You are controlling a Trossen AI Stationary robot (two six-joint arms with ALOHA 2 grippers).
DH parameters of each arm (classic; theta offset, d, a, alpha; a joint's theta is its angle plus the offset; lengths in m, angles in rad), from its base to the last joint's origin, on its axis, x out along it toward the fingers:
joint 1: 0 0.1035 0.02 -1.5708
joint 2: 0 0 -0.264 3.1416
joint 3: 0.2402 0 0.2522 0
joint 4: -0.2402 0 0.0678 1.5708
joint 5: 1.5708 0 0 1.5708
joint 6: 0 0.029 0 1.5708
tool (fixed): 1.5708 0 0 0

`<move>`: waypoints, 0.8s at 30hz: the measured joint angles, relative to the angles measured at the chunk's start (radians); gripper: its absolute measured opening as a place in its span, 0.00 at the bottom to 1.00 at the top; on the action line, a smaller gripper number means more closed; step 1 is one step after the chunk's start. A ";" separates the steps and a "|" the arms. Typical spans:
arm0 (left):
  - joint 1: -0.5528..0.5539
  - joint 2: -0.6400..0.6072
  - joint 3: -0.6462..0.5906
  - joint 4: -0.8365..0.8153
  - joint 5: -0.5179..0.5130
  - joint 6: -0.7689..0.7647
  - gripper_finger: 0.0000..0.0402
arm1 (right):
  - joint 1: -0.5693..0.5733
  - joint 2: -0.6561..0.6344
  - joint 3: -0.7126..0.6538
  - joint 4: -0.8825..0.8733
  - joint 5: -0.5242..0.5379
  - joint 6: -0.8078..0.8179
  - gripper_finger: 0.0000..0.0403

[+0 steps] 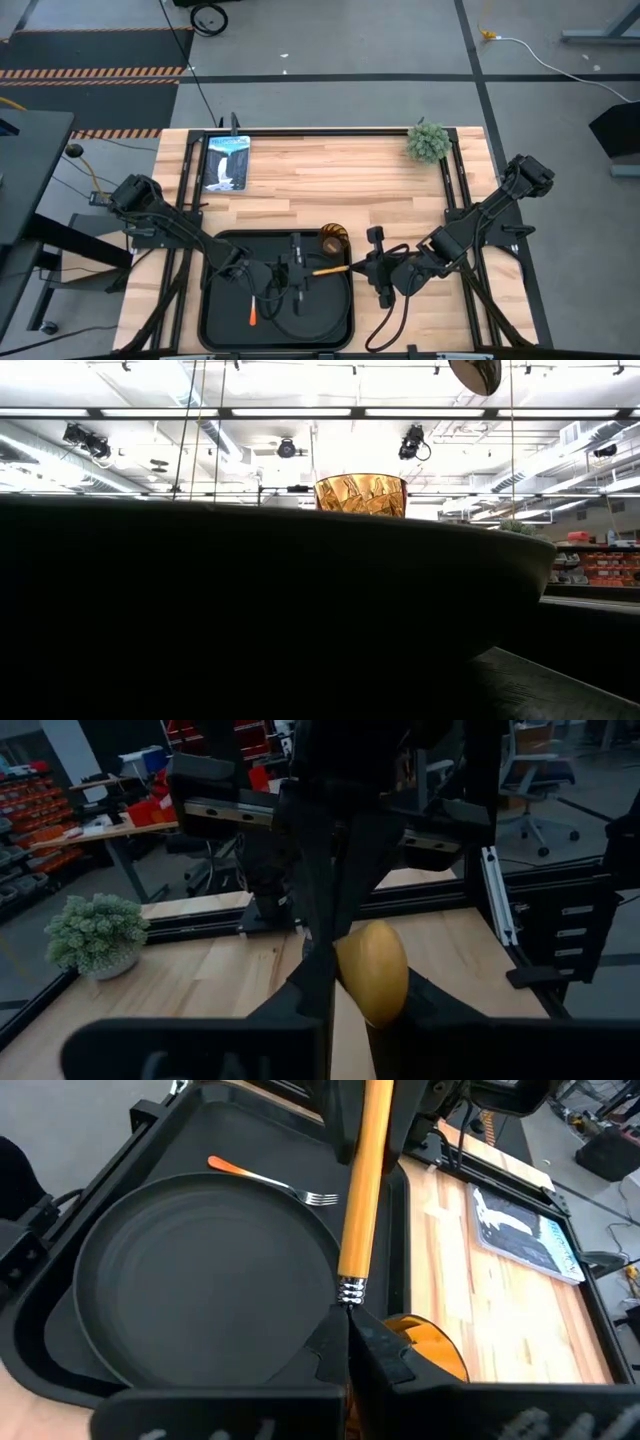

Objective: Pick and place plate/cup/fork/spoon on tray
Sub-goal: Put the yellow spoon on the black serving tray

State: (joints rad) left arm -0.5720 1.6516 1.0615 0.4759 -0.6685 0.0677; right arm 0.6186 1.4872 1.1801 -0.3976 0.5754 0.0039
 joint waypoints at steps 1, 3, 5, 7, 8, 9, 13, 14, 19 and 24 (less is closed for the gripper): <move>0.000 0.000 0.000 0.000 0.000 -0.001 0.09 | 0.000 0.000 0.000 0.002 -0.007 0.001 0.01; -0.002 0.000 0.000 0.000 -0.003 -0.002 0.11 | 0.000 0.000 0.000 0.007 -0.018 0.000 0.03; -0.005 0.000 0.000 0.001 -0.006 -0.003 0.12 | 0.000 0.000 0.000 0.009 -0.024 0.000 0.07; -0.009 0.000 0.000 0.000 -0.006 -0.003 0.11 | 0.000 0.000 0.000 0.009 -0.024 0.009 0.13; -0.010 0.000 0.000 -0.001 -0.007 0.000 0.11 | -0.001 0.000 0.000 0.010 -0.024 0.020 0.16; -0.011 0.000 0.000 -0.002 -0.008 0.001 0.10 | -0.004 0.000 0.000 0.011 -0.025 0.029 0.19; -0.012 0.000 0.000 -0.012 -0.009 0.002 0.10 | -0.012 0.000 0.000 0.008 -0.027 0.045 0.32; -0.012 0.000 0.000 -0.020 -0.011 0.002 0.10 | -0.013 0.000 0.000 0.007 -0.027 0.045 0.34; -0.039 -0.002 -0.001 -0.107 -0.066 -0.002 0.10 | -0.005 -0.031 0.000 -0.019 -0.024 0.045 0.42; -0.098 -0.041 -0.001 -0.236 -0.186 -0.031 0.10 | 0.031 -0.101 0.000 -0.022 -0.023 0.052 0.43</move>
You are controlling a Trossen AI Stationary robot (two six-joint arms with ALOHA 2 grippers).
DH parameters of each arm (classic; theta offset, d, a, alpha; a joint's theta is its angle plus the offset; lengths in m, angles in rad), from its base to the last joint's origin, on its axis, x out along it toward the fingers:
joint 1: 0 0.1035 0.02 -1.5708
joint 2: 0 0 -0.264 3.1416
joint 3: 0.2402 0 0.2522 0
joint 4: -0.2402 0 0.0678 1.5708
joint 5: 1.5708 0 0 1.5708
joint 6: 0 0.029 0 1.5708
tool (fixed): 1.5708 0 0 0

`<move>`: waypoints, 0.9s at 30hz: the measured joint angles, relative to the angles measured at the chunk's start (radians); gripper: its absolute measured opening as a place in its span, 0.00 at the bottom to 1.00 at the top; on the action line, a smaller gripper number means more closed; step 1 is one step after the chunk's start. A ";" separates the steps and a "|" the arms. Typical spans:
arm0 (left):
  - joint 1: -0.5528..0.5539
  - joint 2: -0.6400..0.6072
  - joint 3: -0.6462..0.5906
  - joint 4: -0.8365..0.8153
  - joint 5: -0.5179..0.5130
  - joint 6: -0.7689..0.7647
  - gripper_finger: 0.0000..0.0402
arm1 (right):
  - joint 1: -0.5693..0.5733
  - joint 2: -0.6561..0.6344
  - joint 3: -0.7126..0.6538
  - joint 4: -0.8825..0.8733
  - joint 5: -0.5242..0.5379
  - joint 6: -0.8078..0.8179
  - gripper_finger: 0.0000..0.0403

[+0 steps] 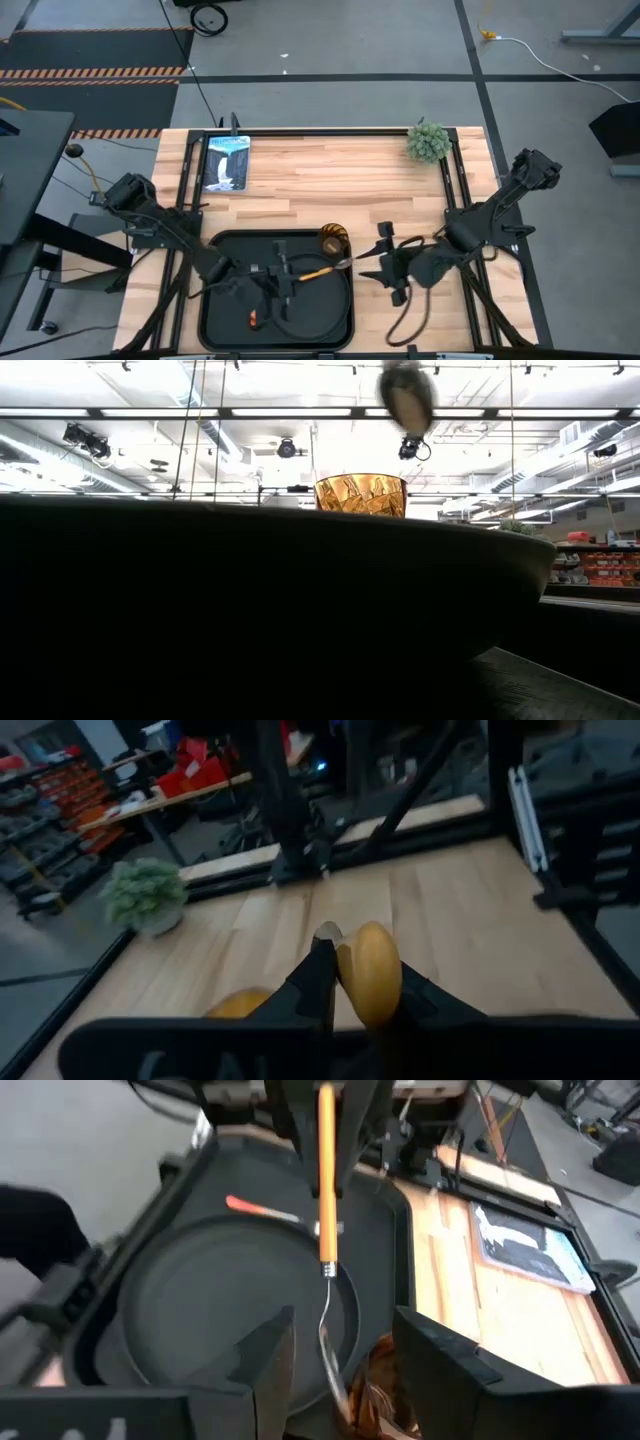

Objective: Pick and place plate/cup/fork/spoon on tray
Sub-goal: Put the yellow spoon on the black serving tray

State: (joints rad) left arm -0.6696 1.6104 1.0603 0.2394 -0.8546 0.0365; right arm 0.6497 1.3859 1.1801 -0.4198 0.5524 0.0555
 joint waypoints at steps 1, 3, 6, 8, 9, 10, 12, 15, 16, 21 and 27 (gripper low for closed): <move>-0.015 -0.012 0.000 -0.037 -0.018 -0.015 0.10 | 0.006 -0.016 0.000 0.000 0.004 0.006 0.43; -0.047 -0.034 0.000 -0.119 -0.053 -0.066 0.10 | 0.019 -0.042 0.000 0.000 0.004 0.026 0.43; -0.101 -0.065 0.000 -0.264 -0.095 -0.165 0.10 | 0.037 -0.072 0.000 0.000 0.004 0.059 0.43; -0.140 -0.085 0.000 -0.372 -0.116 -0.241 0.10 | 0.047 -0.080 0.000 0.000 0.004 0.079 0.43; -0.158 -0.096 0.000 -0.421 -0.119 -0.284 0.10 | 0.052 -0.081 0.000 -0.001 0.004 0.084 0.43; -0.175 -0.108 0.000 -0.469 -0.123 -0.327 0.10 | 0.056 -0.081 0.000 -0.001 0.004 0.089 0.43; -0.210 -0.128 0.000 -0.567 -0.133 -0.419 0.10 | 0.061 -0.079 0.000 -0.002 0.004 0.097 0.43; -0.255 -0.159 0.000 -0.702 -0.132 -0.535 0.10 | 0.062 -0.072 0.000 -0.002 0.004 0.100 0.43; -0.269 -0.169 0.000 -0.747 -0.126 -0.575 0.10 | 0.062 -0.070 0.000 -0.007 0.004 0.099 0.43; -0.317 -0.206 0.000 -0.985 -0.064 -0.792 0.10 | 0.054 -0.064 0.000 -0.026 0.004 0.085 0.43; -0.310 -0.220 0.000 -1.236 -0.052 -0.962 0.10 | -0.016 -0.067 0.000 -0.055 0.028 -0.045 0.43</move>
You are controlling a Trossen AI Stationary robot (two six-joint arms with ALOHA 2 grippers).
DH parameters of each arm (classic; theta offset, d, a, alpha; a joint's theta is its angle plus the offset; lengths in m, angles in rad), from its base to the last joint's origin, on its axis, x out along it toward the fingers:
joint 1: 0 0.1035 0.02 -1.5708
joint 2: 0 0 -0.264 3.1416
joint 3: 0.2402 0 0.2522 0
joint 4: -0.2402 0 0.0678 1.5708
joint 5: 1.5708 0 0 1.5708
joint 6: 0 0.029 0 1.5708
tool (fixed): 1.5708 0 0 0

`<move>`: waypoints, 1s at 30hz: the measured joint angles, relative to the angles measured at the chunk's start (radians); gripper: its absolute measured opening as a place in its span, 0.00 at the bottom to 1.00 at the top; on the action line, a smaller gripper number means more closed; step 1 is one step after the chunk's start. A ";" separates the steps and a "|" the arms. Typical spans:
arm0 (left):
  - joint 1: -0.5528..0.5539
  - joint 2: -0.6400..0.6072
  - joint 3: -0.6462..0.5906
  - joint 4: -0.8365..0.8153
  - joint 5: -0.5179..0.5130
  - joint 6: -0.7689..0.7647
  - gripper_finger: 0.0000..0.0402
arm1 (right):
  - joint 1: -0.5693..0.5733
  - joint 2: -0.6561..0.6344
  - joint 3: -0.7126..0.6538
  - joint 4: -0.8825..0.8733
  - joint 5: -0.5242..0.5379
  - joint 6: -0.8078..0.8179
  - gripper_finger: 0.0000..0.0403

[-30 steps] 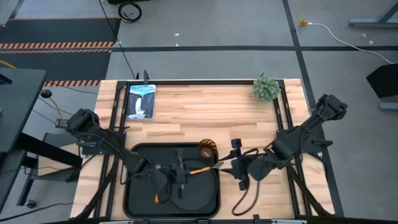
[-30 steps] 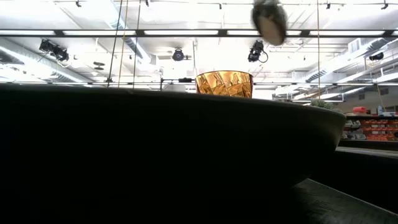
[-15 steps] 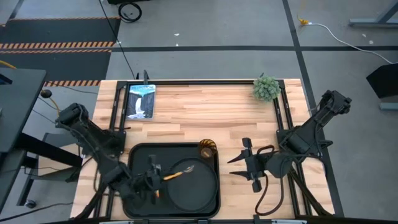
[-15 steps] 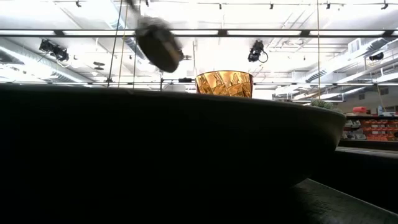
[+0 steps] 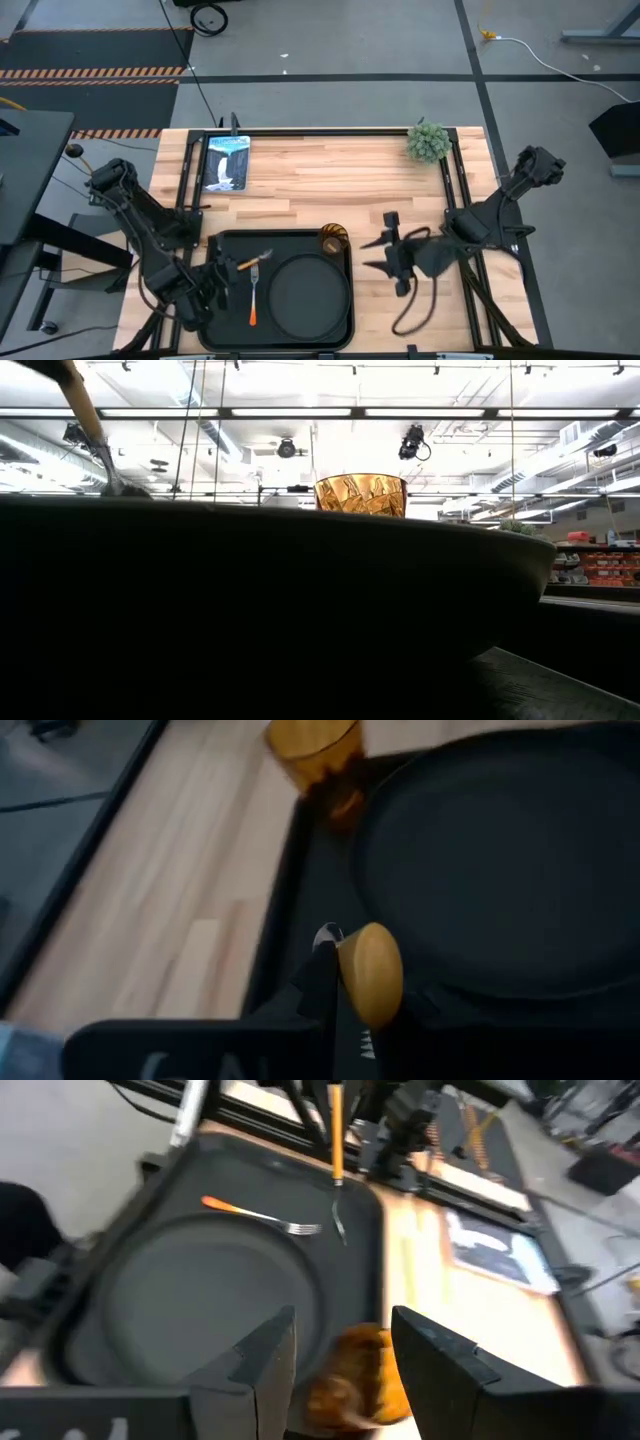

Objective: Pick and place plate/cup/fork/spoon on tray
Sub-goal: Put the yellow spoon on the black serving tray

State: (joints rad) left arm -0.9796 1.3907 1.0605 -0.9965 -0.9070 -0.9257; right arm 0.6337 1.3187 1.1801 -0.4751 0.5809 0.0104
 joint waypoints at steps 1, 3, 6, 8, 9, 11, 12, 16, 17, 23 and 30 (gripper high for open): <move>0.003 0.000 0.000 -0.023 0.004 -0.006 0.10 | -0.020 -0.005 0.000 0.000 -0.008 -0.028 0.43; 0.004 0.000 0.000 -0.054 0.006 -0.006 0.10 | -0.066 -0.024 0.000 -0.001 -0.043 -0.073 0.43; 0.002 0.000 0.000 -0.098 0.008 0.021 0.10 | -0.154 -0.063 0.000 -0.007 -0.115 -0.122 0.43; 0.002 0.000 0.000 -0.138 0.009 0.049 0.10 | -0.214 -0.087 0.000 -0.012 -0.129 -0.156 0.43; 0.003 0.000 0.000 -0.163 0.010 0.061 0.10 | -0.245 -0.096 0.000 -0.013 -0.129 -0.170 0.43; 0.004 0.000 0.000 -0.205 0.024 0.079 0.10 | -0.305 -0.110 0.000 -0.013 -0.130 -0.188 0.43; 0.004 0.000 0.000 -0.222 0.047 0.085 0.10 | -0.334 -0.114 0.000 -0.013 -0.132 -0.189 0.43; 0.003 0.000 0.000 -0.233 0.251 0.074 0.10 | -0.412 -0.116 0.000 -0.013 -0.138 -0.121 0.43; 0.002 0.000 0.000 -0.232 0.297 0.064 0.10 | -0.423 -0.113 0.000 -0.013 -0.146 -0.101 0.43; -0.040 0.000 0.000 -0.165 0.387 0.055 0.10 | -0.430 -0.085 0.000 0.044 -0.168 0.001 0.43; -0.090 0.004 0.001 -0.110 0.383 0.075 0.10 | -0.384 -0.040 0.000 0.167 -0.192 0.061 0.43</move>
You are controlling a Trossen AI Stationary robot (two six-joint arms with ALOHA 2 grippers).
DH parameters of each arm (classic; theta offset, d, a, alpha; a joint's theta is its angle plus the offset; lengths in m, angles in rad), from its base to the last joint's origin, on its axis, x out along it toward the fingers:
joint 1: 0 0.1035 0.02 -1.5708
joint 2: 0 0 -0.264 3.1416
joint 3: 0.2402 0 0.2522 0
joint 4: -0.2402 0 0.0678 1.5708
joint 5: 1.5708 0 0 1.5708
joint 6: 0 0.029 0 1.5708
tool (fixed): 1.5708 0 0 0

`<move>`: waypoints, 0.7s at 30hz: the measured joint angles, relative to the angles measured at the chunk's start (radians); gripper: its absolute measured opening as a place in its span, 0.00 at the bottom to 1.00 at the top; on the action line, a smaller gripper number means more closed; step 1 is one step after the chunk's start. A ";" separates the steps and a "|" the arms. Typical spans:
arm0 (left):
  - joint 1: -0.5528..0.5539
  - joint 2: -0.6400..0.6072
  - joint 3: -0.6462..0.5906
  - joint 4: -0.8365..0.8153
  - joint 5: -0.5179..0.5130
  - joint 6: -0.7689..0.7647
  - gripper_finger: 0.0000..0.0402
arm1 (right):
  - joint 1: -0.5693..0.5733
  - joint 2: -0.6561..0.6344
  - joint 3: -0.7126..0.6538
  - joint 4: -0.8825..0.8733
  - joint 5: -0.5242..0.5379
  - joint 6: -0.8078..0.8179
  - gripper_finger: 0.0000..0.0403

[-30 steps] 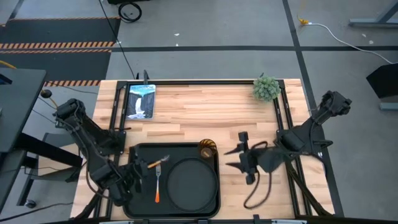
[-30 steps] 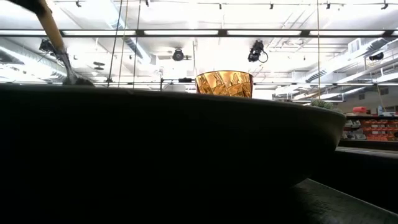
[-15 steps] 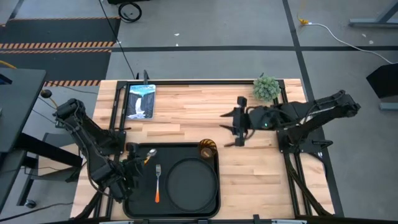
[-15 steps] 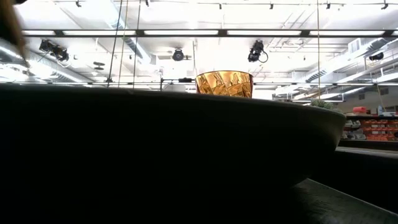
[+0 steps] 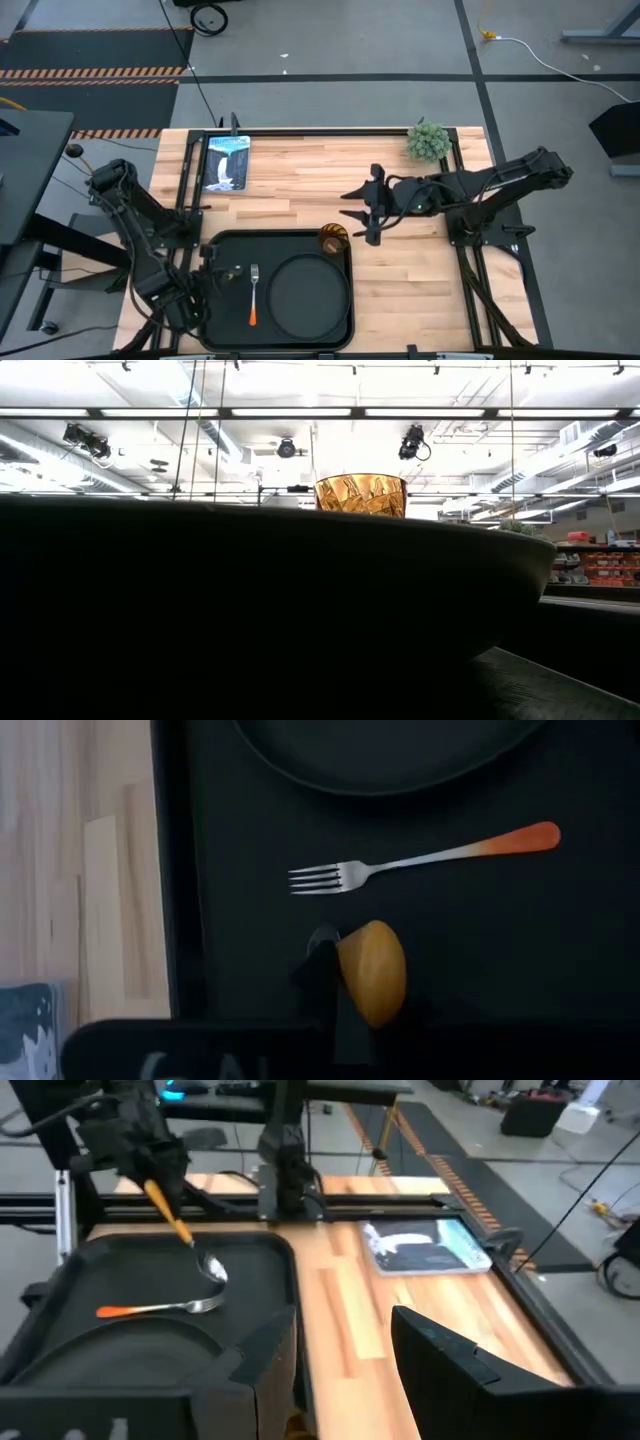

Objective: Pick and place plate/cup/fork/spoon on tray
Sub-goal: Put the yellow spoon on the black serving tray

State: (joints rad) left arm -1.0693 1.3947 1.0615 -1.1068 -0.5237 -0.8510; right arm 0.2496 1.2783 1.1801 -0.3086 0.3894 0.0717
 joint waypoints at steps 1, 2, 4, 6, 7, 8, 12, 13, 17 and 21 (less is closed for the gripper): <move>-0.007 0.004 0.001 0.004 -0.003 -0.002 0.10 | 0.007 0.007 0.000 0.000 0.003 0.015 0.43; -0.014 0.011 0.001 0.008 -0.008 -0.001 0.10 | 0.012 0.012 0.000 0.006 0.008 0.034 0.43; -0.030 0.022 0.001 0.011 -0.014 -0.001 0.10 | 0.024 0.017 -0.001 -0.012 0.016 0.068 0.43; -0.041 0.040 0.002 0.024 -0.020 0.003 0.10 | 0.033 0.030 0.001 0.005 0.019 0.098 0.43; -0.047 0.050 0.009 0.020 -0.020 0.002 0.10 | 0.040 0.032 0.000 -0.003 0.025 0.108 0.43; -0.052 0.062 0.020 0.008 -0.019 0.002 0.10 | 0.047 0.038 -0.001 -0.009 0.034 0.115 0.43; -0.064 0.130 0.128 -0.050 0.001 -0.007 0.10 | 0.061 0.059 -0.001 0.004 0.065 0.121 0.43; -0.064 0.148 0.155 -0.069 0.003 -0.011 0.10 | 0.063 0.062 0.000 0.017 0.072 0.122 0.43; -0.068 0.215 0.240 -0.095 -0.011 -0.029 0.10 | 0.071 0.078 0.000 0.031 0.092 0.121 0.43; -0.074 0.302 0.297 -0.150 -0.040 -0.030 0.10 | 0.076 0.092 0.000 0.034 0.090 0.120 0.43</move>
State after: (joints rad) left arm -1.1438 1.6970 1.3587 -1.2570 -0.5639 -0.8808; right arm 0.3256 1.3699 1.1805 -0.2744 0.4797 0.1919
